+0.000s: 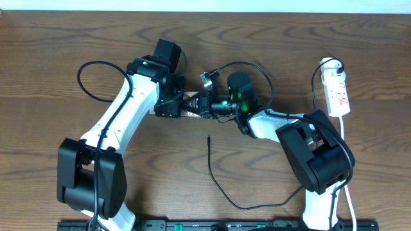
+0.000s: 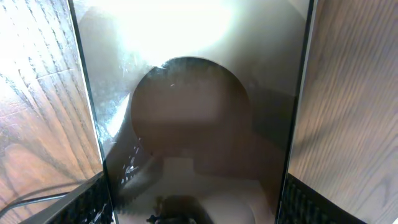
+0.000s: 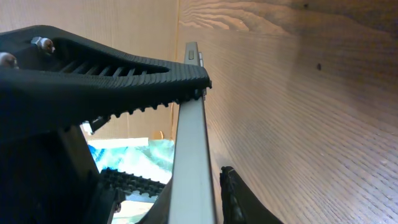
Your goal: Plug charger to phone and switch on socket
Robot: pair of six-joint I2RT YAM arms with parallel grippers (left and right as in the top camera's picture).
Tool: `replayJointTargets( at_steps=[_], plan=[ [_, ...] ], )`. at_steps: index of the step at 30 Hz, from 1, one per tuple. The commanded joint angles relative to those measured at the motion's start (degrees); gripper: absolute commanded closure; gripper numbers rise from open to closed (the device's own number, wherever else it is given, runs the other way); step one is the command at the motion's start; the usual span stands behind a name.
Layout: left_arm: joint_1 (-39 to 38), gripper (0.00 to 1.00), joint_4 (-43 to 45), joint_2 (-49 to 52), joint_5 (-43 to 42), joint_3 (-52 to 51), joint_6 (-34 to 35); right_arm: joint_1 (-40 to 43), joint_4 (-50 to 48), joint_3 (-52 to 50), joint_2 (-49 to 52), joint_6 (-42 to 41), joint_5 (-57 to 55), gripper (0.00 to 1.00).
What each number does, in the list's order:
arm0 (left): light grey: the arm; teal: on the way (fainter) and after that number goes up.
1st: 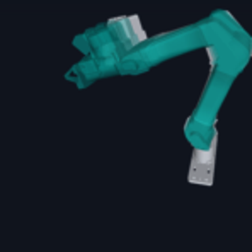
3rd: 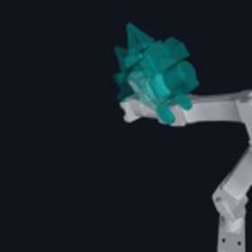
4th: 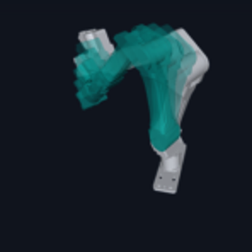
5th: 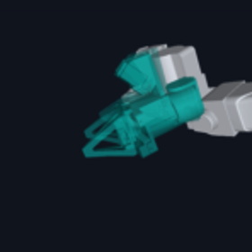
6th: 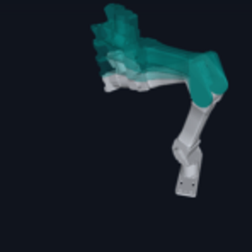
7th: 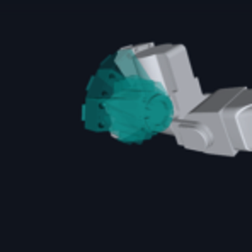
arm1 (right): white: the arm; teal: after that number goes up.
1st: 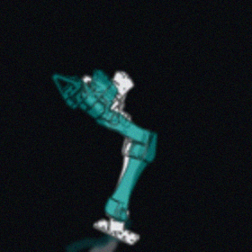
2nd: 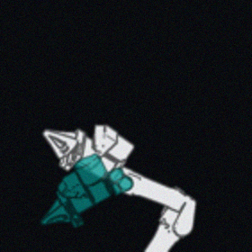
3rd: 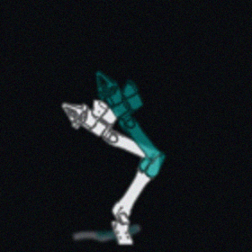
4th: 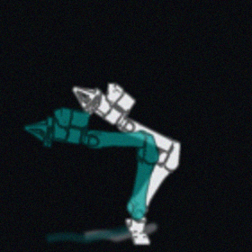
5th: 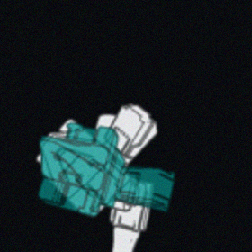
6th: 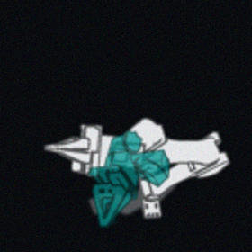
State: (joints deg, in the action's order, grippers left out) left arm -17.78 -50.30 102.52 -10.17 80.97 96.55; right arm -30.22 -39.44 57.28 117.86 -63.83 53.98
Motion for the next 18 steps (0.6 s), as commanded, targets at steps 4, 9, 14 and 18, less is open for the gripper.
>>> replayJointTargets(
  at_steps=[4, 9, 14, 18],
  plan=[
    [-0.7, 0.93, 0.7, -1.2, 0.2, 0.6, -0.7, -0.3, 0.1, 0.4, 0.2, 0.9, -0.5, 0.88],
    [-0.8, 0.93, 0.7, -1.2, 0.2, 0.6, -0.7, -0.3, 0.1, 0.4, 0.2, 1.2, -0.5, 0.89],
    [-0.9, 0.93, 0.7, -1.2, 0.2, 0.6, -0.9, -0.3, 0.1, 0.4, 0.2, 1.3, -0.5, 0.90],
    [-0.9, 0.93, 0.7, -1.2, 0.2, 0.6, -0.9, -0.3, 0.1, 0.4, 0.2, 1.3, -0.5, 0.99]
  ],
)
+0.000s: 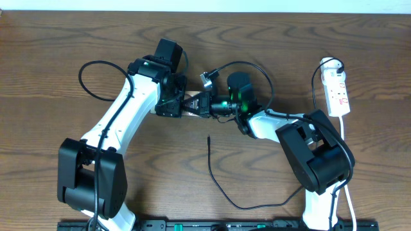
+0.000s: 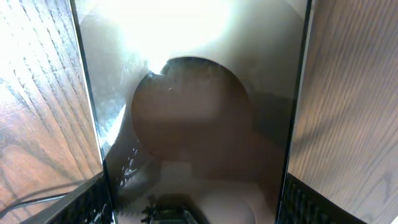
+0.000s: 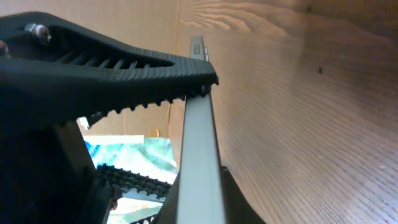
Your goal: Plug charger to phone and switch on socket
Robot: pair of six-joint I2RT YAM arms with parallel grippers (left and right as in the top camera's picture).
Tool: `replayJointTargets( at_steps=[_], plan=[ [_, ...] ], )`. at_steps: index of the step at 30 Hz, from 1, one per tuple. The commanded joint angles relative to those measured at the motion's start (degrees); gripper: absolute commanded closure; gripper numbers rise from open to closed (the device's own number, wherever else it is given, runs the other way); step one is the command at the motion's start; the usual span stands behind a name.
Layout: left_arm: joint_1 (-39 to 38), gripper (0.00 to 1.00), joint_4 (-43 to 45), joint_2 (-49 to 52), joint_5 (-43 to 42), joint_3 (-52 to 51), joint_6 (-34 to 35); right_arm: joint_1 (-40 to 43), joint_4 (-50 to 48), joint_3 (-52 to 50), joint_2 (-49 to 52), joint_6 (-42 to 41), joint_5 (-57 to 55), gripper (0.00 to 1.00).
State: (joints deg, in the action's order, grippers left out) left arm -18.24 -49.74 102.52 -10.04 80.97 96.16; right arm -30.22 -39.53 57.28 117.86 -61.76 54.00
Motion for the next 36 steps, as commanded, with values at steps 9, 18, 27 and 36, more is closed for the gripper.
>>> replayJointTargets(
  at_steps=[9, 18, 27, 36],
  plan=[
    [-0.4, 0.93, 0.1, -1.2, 0.1, 0.6, -1.2, -0.3, 0.1, 0.4, 0.2, -0.7, -0.6, 0.99],
    [-0.4, 0.26, -0.4, -1.2, 0.1, 0.6, -1.6, -0.2, 0.1, 0.4, 0.2, -0.7, -0.5, 0.99],
    [-0.3, 0.09, -0.8, -1.3, 0.0, 0.6, -7.1, 1.4, 0.1, 0.4, 0.2, -0.7, -0.3, 0.99],
    [3.7, 0.09, 0.2, -1.3, -13.0, 0.6, -20.4, 5.0, 0.1, 0.4, 0.2, -0.8, -0.2, 0.99]
  ],
)
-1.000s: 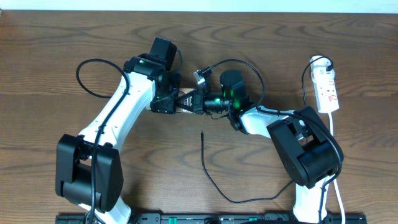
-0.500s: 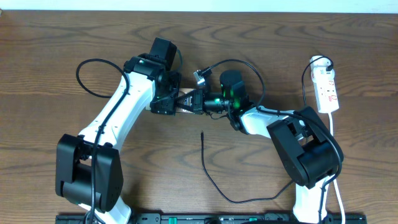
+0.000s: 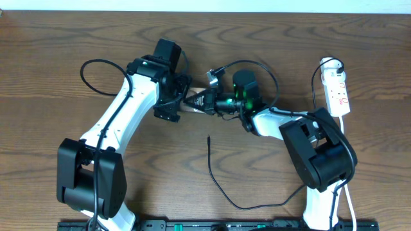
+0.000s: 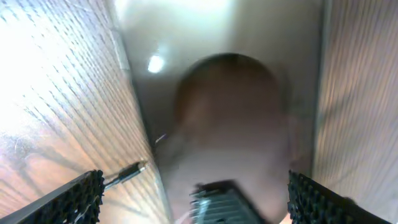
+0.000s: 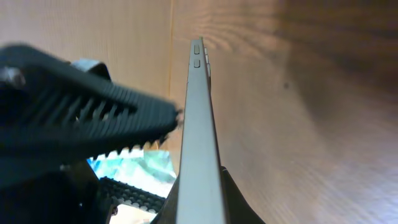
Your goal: Plug charger to phone and switch on socket
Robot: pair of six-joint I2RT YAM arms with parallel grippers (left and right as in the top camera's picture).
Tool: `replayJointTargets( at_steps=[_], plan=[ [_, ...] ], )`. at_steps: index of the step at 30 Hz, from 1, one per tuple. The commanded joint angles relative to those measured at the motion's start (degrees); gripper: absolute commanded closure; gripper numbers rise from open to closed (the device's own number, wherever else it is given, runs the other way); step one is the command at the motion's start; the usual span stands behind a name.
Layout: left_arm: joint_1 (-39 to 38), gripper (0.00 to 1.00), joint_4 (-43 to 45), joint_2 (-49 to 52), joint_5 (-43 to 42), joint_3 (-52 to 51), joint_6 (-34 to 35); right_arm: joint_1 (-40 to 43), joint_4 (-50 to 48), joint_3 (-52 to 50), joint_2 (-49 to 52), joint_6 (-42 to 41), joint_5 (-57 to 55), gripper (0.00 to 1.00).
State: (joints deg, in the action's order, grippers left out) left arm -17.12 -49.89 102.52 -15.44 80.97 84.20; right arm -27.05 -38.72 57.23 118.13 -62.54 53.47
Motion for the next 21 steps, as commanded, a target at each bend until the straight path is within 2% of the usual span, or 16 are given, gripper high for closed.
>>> replayJointTargets(
  at_steps=[1, 2, 5, 9, 10, 17, 18, 21],
  plan=[
    [3.5, 0.09, 1.1, -1.3, -9.7, 0.6, -11.0, 2.4, -0.7, 0.5, -0.1, -0.2, 0.3, 0.99],
    [5.0, 0.09, 2.6, -1.3, -13.7, 0.6, -15.8, 3.2, -0.7, 0.5, -0.1, -1.2, 0.3, 0.99],
    [7.6, 0.09, 6.1, -1.3, -20.2, 0.6, -23.8, 4.5, -0.7, 0.5, -0.1, -3.6, 0.3, 0.99],
    [10.8, 0.09, 11.2, -1.3, -26.4, 0.6, -30.2, 6.3, -0.8, 0.5, -0.1, -9.8, -0.1, 0.99],
    [11.1, 0.09, 11.9, -1.3, -26.9, 0.6, -30.9, 6.5, -0.9, 0.5, -0.1, -10.9, -0.1, 0.99],
    [12.1, 0.09, 17.8, -1.3, -27.7, 0.6, -33.2, 6.8, -6.6, 0.5, -0.1, -34.8, -3.6, 0.99],
    [12.1, 0.09, 18.8, -1.3, -27.7, 0.6, -33.2, 6.3, -8.4, 0.5, -0.1, -40.5, -5.0, 0.99],
    [12.1, 0.09, 20.9, -1.3, -28.3, 0.6, -33.2, 5.2, -11.0, 0.5, -0.1, -48.8, -8.1, 0.98]
  ],
)
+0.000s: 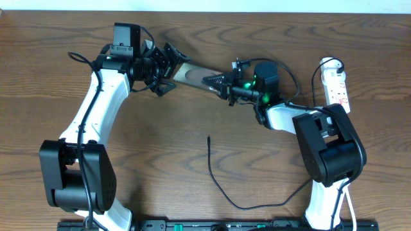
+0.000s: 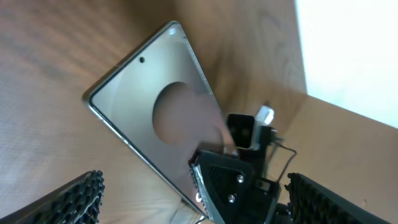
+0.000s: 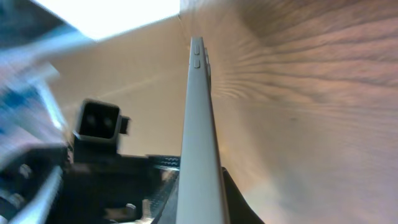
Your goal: Plug charger to phone and switch on socket
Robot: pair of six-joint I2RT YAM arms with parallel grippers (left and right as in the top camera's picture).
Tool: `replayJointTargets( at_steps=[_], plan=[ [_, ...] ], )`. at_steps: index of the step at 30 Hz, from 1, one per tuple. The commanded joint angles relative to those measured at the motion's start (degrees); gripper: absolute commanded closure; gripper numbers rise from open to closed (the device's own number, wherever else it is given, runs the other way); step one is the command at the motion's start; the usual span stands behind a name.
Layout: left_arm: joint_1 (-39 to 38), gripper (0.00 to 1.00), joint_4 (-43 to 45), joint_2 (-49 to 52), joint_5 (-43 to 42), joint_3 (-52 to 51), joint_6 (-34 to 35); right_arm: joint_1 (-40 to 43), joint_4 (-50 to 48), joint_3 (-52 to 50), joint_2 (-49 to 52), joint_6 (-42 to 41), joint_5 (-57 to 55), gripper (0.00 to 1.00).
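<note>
The phone [image 1: 192, 73], a slim silver slab with a dark glossy screen, is held above the far part of the table by my right gripper [image 1: 217, 81], which is shut on its right end. The right wrist view shows the phone [image 3: 199, 118] edge-on, running up from the right gripper [image 3: 202, 186]. My left gripper [image 1: 165, 67] stands open just left of the phone without touching it. From the left wrist the phone [image 2: 152, 102] lies ahead of the left gripper [image 2: 193, 190], whose fingers [image 2: 78, 196] are spread wide. The charger plug [image 1: 209, 138] lies loose mid-table. The white socket strip [image 1: 338, 86] is at the far right.
The black charger cable [image 1: 247, 205] curls from the plug toward the front edge and right arm base. A white lead runs from the socket strip down the right side. The table's far edge [image 1: 205, 11] lies close behind both grippers.
The phone has gone from mid-table to the far side, held by my right gripper alone. My left gripper has pulled back up and left, off the phone, and stays open.
At first both grippers met at the phone mid-table: the left fingers lay along its two long edges and the right finger hung over its end. Then the right closed on it. Later the left fingers stood wider than the phone. Now the right carries it alone.
</note>
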State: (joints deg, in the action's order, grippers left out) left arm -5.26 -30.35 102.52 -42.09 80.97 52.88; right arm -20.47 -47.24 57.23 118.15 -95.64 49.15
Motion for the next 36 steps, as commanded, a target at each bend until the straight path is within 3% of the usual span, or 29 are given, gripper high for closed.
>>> replayJointTargets(
  at_steps=[1, 3, 11, 20, 26, 36],
  plan=[
    [0.2, 0.09, 2.7, -1.3, -2.3, 0.6, -1.9, -1.9, -3.9, 0.5, -0.1, -18.4, -5.7, 0.98],
    [0.2, 0.09, 4.9, -1.3, -2.5, 0.6, -1.8, -3.0, -6.2, 0.5, -0.1, -21.9, -9.4, 0.99],
    [2.7, 0.09, 9.2, -1.2, -4.4, 0.4, -0.4, -5.9, -13.7, 0.5, -0.1, -21.9, -22.5, 0.99],
    [5.8, 0.09, 11.4, -0.4, -9.1, -0.2, -0.3, -6.5, -14.9, 0.5, -0.1, -21.9, -24.8, 0.99],
    [5.8, 0.09, 20.6, 4.2, -16.1, -0.3, 3.3, -8.7, -19.7, 0.5, -0.1, -21.9, -28.1, 0.99],
    [5.8, 0.08, 24.9, 5.6, -17.7, -0.3, 3.3, -9.7, -19.9, 0.5, -0.1, -21.9, -28.6, 0.99]
  ],
)
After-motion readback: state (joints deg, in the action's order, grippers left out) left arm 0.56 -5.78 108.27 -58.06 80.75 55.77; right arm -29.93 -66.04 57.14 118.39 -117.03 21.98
